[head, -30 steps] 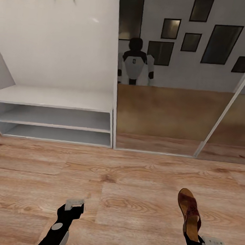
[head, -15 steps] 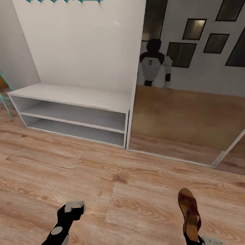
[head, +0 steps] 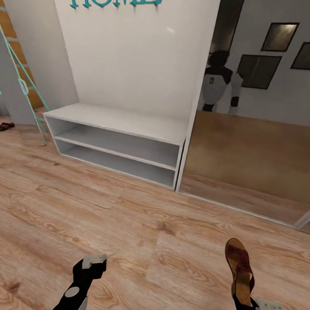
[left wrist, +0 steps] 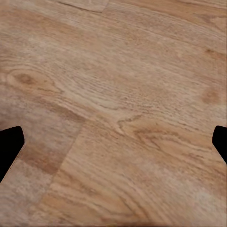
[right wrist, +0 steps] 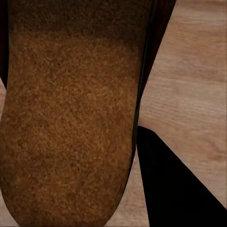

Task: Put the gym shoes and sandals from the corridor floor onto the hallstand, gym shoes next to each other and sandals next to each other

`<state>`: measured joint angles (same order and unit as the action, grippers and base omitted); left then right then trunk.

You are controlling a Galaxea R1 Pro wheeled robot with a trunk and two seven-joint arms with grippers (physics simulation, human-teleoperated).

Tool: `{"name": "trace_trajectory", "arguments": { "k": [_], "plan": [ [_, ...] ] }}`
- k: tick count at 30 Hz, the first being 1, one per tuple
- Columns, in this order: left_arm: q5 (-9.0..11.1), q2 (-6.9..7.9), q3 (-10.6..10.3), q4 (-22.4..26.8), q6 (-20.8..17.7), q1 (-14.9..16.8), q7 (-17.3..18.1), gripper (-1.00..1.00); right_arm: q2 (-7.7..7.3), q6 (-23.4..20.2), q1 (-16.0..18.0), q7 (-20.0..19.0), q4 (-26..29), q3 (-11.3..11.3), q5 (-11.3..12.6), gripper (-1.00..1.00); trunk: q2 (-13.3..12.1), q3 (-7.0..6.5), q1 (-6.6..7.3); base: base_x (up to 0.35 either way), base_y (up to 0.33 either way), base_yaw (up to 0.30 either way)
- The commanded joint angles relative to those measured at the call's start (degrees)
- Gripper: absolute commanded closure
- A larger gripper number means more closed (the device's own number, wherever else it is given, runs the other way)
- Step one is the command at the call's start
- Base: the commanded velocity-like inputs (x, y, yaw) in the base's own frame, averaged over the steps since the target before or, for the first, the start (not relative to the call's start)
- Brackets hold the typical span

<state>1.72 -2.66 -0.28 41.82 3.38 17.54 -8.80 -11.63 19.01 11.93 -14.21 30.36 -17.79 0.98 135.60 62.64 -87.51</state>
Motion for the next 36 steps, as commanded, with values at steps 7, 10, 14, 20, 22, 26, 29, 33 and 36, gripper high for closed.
{"name": "trace_trajectory", "arguments": {
  "k": [7, 10, 14, 20, 22, 26, 29, 33, 36],
  "plan": [
    [0.2, -0.07, -0.1, -0.1, 0.1, 0.0, -0.2, -1.00, 0.02, 0.1, 0.0, -0.6, 0.0, -0.3, 0.3, 1.00, 0.0, 0.04, 0.01, 0.000, 0.000, 0.278],
    [0.1, -0.07, -0.1, -0.1, 0.1, 0.0, -0.2, -1.00, 0.02, 0.1, 0.0, -0.6, 0.0, -0.3, 0.3, 1.00, 0.0, 0.04, 0.01, 0.000, 0.000, 0.278],
    [0.2, -0.07, -0.1, -0.1, 0.1, 0.0, -0.2, -1.00, 0.02, 0.1, 0.0, -0.6, 0.0, -0.3, 0.3, 1.00, 0.0, 0.04, 0.01, 0.000, 0.000, 0.278],
    [0.2, -0.07, 0.0, -0.1, 0.1, 0.0, -0.2, -1.00, 0.04, 0.1, 0.0, -0.6, 0.0, -0.3, 0.3, 1.00, 0.0, 0.04, 0.01, 0.001, 0.000, 0.278],
    [0.2, -0.07, 0.0, -0.1, 0.1, 0.0, -0.2, -1.00, 0.03, 0.1, 0.0, -0.6, 0.0, -0.3, 0.3, 1.00, 0.0, 0.04, 0.01, 0.039, 0.000, 0.278],
    [0.2, -0.07, 0.0, -0.1, 0.1, 0.0, -0.2, -1.00, 0.03, 0.1, 0.0, -0.6, 0.0, -0.3, 0.3, 1.00, 0.0, 0.04, 0.01, 0.182, 0.043, 0.278],
    [0.2, -0.02, 0.1, -0.1, 0.2, 0.0, -0.2, -1.00, 0.02, 0.1, 0.0, -0.6, 0.0, -0.3, 0.3, 1.00, 0.0, 0.04, 0.01, 0.273, 0.120, 0.278],
    [0.2, 0.02, 0.1, -0.1, 0.2, 0.0, -0.2, -1.00, 0.02, 0.1, 0.0, -0.6, 0.0, -0.3, 0.3, 1.00, 0.0, 0.04, 0.01, 0.288, 0.184, 0.278],
    [0.2, 0.02, 0.1, -0.1, 0.1, 0.0, -0.2, -1.00, 0.02, 0.1, 0.0, -0.6, 0.0, -0.3, 0.3, 1.00, 0.0, 0.04, 0.01, 0.276, 0.214, 0.278]
  ]
}}
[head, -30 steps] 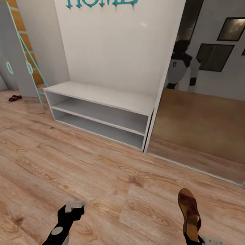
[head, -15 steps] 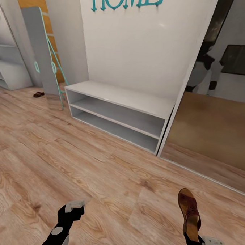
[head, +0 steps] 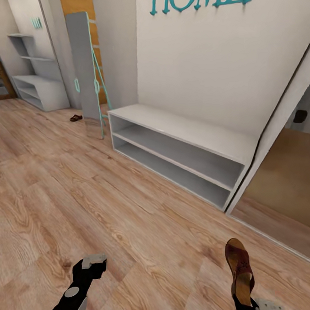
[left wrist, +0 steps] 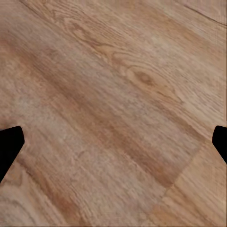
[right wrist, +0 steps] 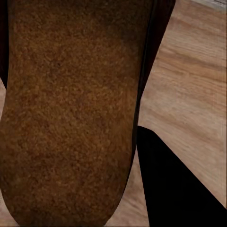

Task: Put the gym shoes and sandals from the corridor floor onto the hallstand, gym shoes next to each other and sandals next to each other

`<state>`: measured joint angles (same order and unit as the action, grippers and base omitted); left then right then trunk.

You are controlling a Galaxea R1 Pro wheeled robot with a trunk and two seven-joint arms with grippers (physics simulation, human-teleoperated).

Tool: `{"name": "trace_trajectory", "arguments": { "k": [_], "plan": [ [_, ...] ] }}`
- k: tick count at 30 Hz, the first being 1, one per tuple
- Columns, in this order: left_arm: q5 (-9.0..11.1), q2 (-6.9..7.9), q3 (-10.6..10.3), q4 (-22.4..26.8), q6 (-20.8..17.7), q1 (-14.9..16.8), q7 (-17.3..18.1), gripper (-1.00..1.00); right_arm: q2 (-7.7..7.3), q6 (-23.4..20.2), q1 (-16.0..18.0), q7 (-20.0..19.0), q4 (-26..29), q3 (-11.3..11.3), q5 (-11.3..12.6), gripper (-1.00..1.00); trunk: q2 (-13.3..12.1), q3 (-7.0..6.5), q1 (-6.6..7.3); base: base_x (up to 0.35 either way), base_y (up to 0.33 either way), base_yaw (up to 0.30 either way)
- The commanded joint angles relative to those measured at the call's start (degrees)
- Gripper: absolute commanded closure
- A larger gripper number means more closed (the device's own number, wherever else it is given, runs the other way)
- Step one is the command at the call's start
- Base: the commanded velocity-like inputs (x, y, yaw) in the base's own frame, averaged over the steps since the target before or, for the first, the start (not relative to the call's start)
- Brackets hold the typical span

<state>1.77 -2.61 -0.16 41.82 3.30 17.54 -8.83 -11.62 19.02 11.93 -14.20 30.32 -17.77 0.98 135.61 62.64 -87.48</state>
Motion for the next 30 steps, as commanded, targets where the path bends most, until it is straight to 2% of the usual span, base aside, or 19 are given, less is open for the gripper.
{"name": "trace_trajectory", "arguments": {
  "k": [1, 8, 30],
  "plan": [
    [0.2, -0.02, 0.0, -0.1, 0.2, 0.0, -0.1, -1.00, 0.02, 0.1, 0.0, -0.6, 0.0, -0.3, 0.3, 1.00, 0.0, 0.04, -0.02, 0.265, 0.222, 0.278],
    [0.2, -0.02, 0.0, -0.1, 0.3, 0.0, -0.1, -1.00, 0.02, 0.1, 0.0, -0.6, 0.0, -0.3, 0.3, 1.00, 0.0, 0.04, -0.02, 0.196, 0.160, 0.278],
    [0.2, -0.11, -0.1, -0.1, 0.2, 0.0, -0.1, -1.00, 0.02, 0.1, 0.0, -0.6, 0.1, -0.4, 0.3, 1.00, 0.0, 0.04, -0.02, 0.007, 0.005, 0.278]
  ]
}}
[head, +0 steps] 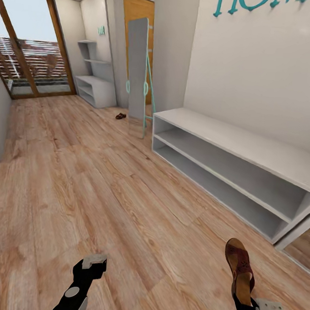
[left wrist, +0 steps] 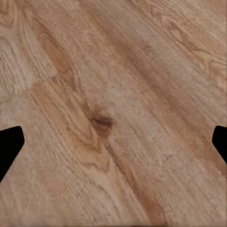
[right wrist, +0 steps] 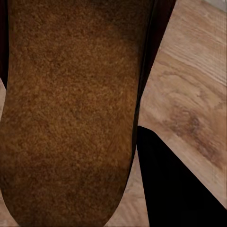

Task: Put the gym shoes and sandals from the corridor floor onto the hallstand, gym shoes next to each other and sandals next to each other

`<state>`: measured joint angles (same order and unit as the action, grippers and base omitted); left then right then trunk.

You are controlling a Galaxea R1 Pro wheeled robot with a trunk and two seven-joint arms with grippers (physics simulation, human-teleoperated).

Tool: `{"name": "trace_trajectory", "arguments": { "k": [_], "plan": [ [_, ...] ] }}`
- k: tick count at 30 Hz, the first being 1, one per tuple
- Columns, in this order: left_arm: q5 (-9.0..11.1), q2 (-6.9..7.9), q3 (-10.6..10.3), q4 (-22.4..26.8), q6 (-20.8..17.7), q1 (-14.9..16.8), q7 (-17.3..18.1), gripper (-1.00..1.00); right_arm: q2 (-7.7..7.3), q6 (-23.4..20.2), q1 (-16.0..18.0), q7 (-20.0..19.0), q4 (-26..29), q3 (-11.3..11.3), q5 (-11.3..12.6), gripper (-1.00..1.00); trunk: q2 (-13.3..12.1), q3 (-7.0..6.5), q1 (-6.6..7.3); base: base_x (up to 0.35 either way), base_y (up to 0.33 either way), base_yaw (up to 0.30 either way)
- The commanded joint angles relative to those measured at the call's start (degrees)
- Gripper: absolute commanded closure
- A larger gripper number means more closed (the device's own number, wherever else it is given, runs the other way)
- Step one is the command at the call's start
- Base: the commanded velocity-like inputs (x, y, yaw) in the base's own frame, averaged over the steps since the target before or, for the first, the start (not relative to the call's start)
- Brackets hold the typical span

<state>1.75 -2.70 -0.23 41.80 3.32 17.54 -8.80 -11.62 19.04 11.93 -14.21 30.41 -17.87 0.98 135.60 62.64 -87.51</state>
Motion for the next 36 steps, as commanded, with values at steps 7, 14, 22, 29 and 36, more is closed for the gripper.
{"name": "trace_trajectory", "arguments": {
  "k": [7, 14, 22, 29, 36],
  "plan": [
    [0.2, -0.02, 0.0, -0.1, 0.2, 0.0, -0.2, -1.00, 0.02, 0.0, 0.0, -0.6, -0.1, -0.2, 0.3, 1.00, 0.0, 0.04, 0.01, 0.194, 0.052, 0.278],
    [0.2, -0.02, 0.0, -0.1, 0.2, 0.0, -0.2, -1.00, 0.02, 0.0, 0.0, -0.6, -0.1, -0.2, 0.3, 1.00, 0.0, 0.04, 0.01, 0.298, 0.114, 0.278],
    [0.2, -0.02, 0.1, -0.1, 0.2, 0.0, -0.2, -1.00, 0.02, 0.1, 0.0, -0.6, -0.1, -0.3, 0.3, 1.00, 0.0, 0.04, 0.01, 0.303, 0.126, 0.278],
    [0.2, -0.02, 0.1, -0.1, 0.2, 0.0, -0.2, -1.00, 0.02, 0.1, 0.0, -0.6, 0.0, -0.3, 0.3, 1.00, 0.0, 0.04, 0.01, 0.304, 0.132, 0.278],
    [0.2, -0.02, 0.0, -0.1, 0.2, 0.0, -0.2, -1.00, 0.02, 0.1, 0.0, -0.6, 0.0, -0.3, 0.3, 1.00, 0.0, 0.04, 0.01, 0.304, 0.133, 0.278]
  ]
}}
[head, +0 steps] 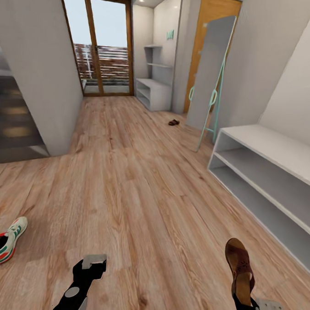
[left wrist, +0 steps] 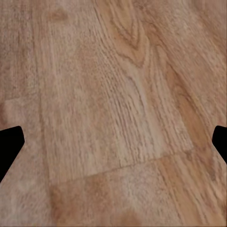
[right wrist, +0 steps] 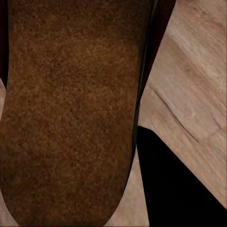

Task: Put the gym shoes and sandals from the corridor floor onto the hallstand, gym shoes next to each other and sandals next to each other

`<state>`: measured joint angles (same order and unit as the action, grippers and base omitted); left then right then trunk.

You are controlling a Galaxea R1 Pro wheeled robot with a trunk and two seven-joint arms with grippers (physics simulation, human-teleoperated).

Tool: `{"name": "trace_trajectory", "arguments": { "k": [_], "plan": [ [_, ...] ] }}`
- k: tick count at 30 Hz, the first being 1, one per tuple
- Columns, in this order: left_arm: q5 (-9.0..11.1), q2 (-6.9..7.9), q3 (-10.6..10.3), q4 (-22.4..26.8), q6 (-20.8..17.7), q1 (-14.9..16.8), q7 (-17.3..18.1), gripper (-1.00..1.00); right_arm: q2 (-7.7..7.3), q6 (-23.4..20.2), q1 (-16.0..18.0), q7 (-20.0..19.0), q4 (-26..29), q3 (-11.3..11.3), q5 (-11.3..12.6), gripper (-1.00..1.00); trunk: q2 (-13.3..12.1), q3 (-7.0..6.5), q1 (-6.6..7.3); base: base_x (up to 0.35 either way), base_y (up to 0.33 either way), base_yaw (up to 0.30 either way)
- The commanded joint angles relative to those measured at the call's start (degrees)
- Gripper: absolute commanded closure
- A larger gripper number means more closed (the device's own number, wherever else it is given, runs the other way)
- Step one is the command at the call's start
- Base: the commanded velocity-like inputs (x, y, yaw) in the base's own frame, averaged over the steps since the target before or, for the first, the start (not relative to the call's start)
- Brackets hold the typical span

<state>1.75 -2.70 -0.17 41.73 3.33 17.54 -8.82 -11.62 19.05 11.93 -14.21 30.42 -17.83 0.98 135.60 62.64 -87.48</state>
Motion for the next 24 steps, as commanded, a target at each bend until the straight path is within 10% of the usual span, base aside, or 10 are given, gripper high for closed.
{"name": "trace_trajectory", "arguments": {
  "k": [1, 24],
  "plan": [
    [0.2, -0.02, 0.0, -0.1, 0.2, 0.0, -0.1, -1.00, 0.02, 0.0, 0.0, -0.6, 0.0, -0.3, 0.3, 1.00, 0.0, 0.04, -0.02, 0.304, 0.132, 0.278],
    [0.2, -0.02, 0.0, 0.0, 0.3, 0.0, -0.1, -1.00, 0.02, 0.1, 0.0, -0.6, 0.0, -0.4, 0.3, 1.00, 0.0, 0.04, -0.02, 0.287, 0.195, 0.278]
  ]
}}
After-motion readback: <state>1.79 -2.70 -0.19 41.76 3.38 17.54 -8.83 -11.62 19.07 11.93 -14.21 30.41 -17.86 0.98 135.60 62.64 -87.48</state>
